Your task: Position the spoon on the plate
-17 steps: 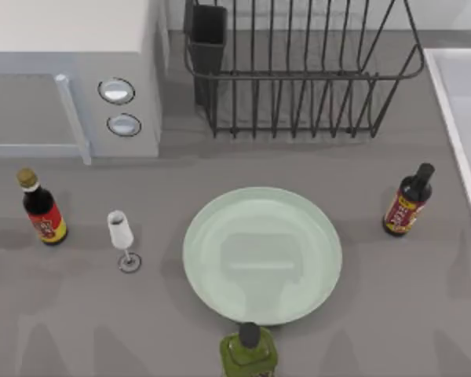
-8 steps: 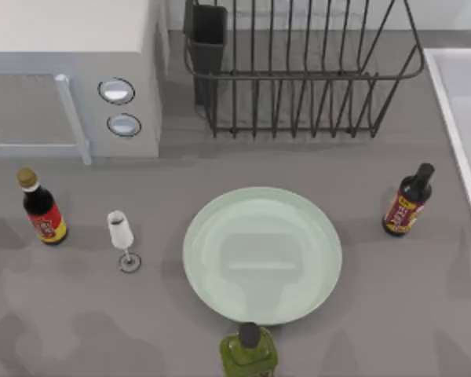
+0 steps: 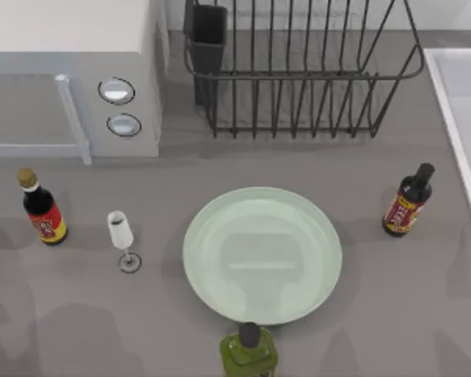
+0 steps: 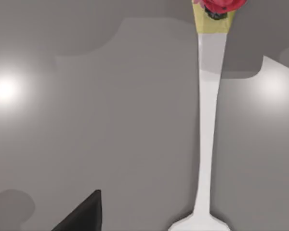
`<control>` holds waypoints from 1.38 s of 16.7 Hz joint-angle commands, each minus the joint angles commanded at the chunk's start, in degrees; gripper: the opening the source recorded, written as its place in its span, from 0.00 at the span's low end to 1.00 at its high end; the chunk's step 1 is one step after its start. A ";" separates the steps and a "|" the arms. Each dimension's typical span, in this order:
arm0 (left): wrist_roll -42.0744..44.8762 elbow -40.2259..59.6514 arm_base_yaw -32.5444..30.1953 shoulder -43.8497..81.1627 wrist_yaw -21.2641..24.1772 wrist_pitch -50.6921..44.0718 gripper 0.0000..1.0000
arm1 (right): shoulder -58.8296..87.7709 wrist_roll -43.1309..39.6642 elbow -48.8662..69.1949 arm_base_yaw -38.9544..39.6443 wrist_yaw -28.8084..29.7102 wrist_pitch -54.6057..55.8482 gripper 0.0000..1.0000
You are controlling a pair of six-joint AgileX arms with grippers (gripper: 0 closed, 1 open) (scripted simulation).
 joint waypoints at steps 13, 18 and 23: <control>0.21 -13.09 0.04 11.56 -0.01 24.96 1.00 | 0.00 0.00 0.00 0.00 0.00 0.00 1.00; 0.29 -14.44 0.08 12.82 -0.01 27.26 1.00 | 0.00 0.00 0.00 0.00 0.00 0.00 1.00; 0.29 -14.44 0.08 12.82 -0.01 27.26 0.70 | 0.00 0.00 0.00 0.00 0.00 0.00 1.00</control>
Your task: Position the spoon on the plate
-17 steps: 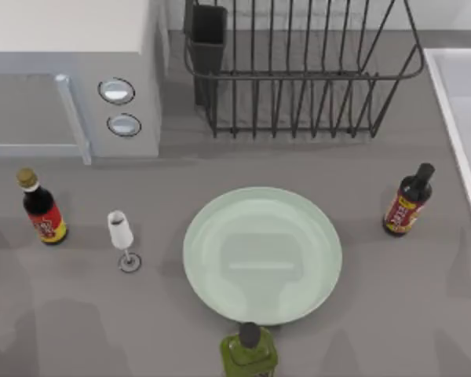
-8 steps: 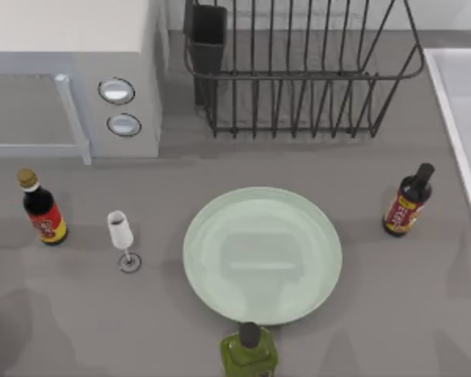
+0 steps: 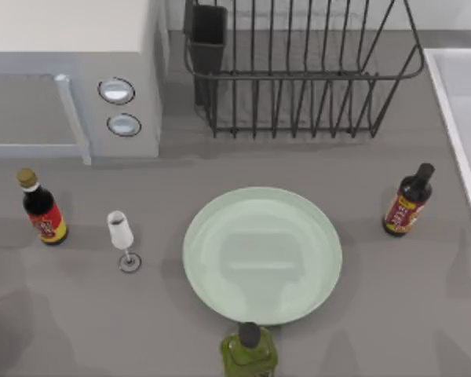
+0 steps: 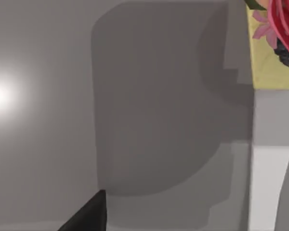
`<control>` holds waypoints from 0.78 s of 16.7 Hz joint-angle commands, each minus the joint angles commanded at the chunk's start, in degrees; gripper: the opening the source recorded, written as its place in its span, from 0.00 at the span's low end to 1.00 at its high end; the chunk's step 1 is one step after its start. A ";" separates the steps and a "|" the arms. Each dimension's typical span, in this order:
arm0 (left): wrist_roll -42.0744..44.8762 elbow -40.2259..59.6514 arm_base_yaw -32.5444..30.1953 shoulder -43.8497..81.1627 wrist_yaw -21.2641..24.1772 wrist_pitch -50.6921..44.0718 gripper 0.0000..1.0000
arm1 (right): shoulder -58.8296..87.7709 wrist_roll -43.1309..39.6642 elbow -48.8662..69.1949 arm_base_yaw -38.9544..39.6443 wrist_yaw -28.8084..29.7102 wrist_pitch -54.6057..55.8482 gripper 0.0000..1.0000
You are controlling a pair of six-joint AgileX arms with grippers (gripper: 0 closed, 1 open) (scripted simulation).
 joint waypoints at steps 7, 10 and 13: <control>0.00 0.00 0.00 0.00 0.00 0.00 0.17 | 0.00 0.00 0.00 0.00 0.00 0.00 1.00; 0.00 0.00 0.00 0.00 0.00 0.00 0.00 | 0.00 0.00 0.00 0.00 0.00 0.00 1.00; 0.00 0.00 0.00 0.00 0.00 0.00 0.00 | 0.00 0.00 0.00 0.00 0.00 0.00 1.00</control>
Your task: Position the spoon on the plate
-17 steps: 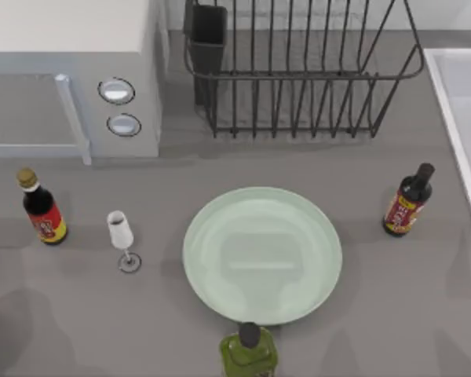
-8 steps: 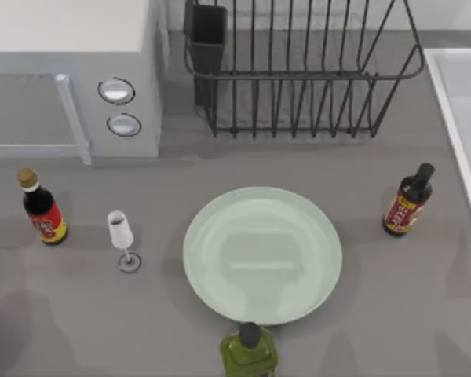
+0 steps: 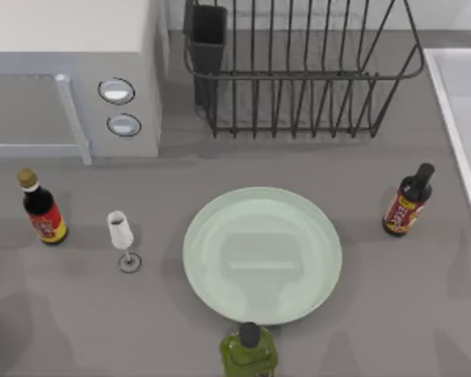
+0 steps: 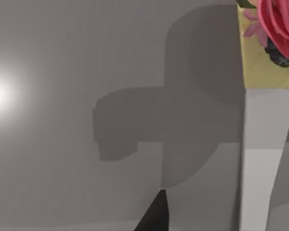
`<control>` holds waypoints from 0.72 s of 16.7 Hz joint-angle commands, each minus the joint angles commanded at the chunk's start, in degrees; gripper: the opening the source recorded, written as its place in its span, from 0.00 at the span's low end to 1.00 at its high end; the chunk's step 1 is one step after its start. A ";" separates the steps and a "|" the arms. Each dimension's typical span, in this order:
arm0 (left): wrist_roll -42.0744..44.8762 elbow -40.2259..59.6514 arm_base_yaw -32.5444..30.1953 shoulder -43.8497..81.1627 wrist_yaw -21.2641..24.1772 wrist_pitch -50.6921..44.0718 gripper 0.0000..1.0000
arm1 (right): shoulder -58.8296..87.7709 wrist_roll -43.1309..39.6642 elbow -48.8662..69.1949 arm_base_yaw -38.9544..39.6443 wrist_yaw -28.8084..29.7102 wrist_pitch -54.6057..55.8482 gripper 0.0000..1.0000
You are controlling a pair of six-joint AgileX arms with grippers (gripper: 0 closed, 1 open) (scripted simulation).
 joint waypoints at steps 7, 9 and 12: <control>-1.46 3.22 -0.04 -4.16 0.44 -7.08 0.00 | 0.00 0.00 0.00 0.00 0.00 0.00 1.00; -1.30 5.62 -0.03 -5.36 0.46 -10.44 0.00 | 0.00 0.00 0.00 0.00 0.00 0.00 1.00; -1.28 10.54 -0.15 -8.27 0.47 -19.69 0.00 | 0.00 0.00 0.00 0.00 0.00 0.00 1.00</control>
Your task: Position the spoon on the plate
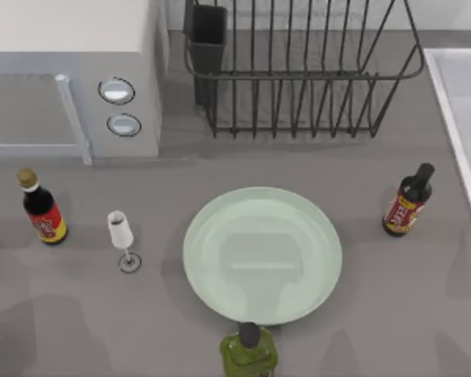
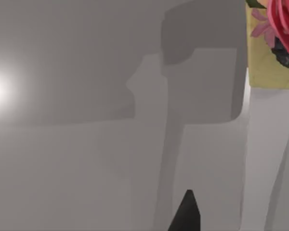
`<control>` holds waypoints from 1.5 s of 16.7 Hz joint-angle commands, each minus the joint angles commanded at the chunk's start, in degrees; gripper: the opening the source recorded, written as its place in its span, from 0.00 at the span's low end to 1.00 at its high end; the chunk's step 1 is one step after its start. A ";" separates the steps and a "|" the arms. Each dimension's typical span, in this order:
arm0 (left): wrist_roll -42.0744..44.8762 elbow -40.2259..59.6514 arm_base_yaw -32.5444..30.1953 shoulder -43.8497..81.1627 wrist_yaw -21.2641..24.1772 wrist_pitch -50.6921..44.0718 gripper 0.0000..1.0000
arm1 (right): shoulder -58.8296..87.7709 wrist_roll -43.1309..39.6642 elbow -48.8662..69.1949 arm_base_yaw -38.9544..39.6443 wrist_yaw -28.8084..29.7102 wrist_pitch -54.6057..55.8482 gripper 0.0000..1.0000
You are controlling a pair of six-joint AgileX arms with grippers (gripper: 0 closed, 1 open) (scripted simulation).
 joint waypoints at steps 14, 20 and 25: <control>-0.43 10.92 -3.03 -4.01 0.43 -13.72 0.00 | 0.00 0.00 0.00 0.00 0.00 0.00 1.00; -2.43 27.06 -21.34 4.21 3.49 -16.71 0.00 | 0.00 0.00 0.00 0.00 0.00 0.00 1.00; -9.79 45.00 -42.14 16.31 5.80 -18.11 0.00 | 0.00 0.00 0.00 0.00 0.00 0.00 1.00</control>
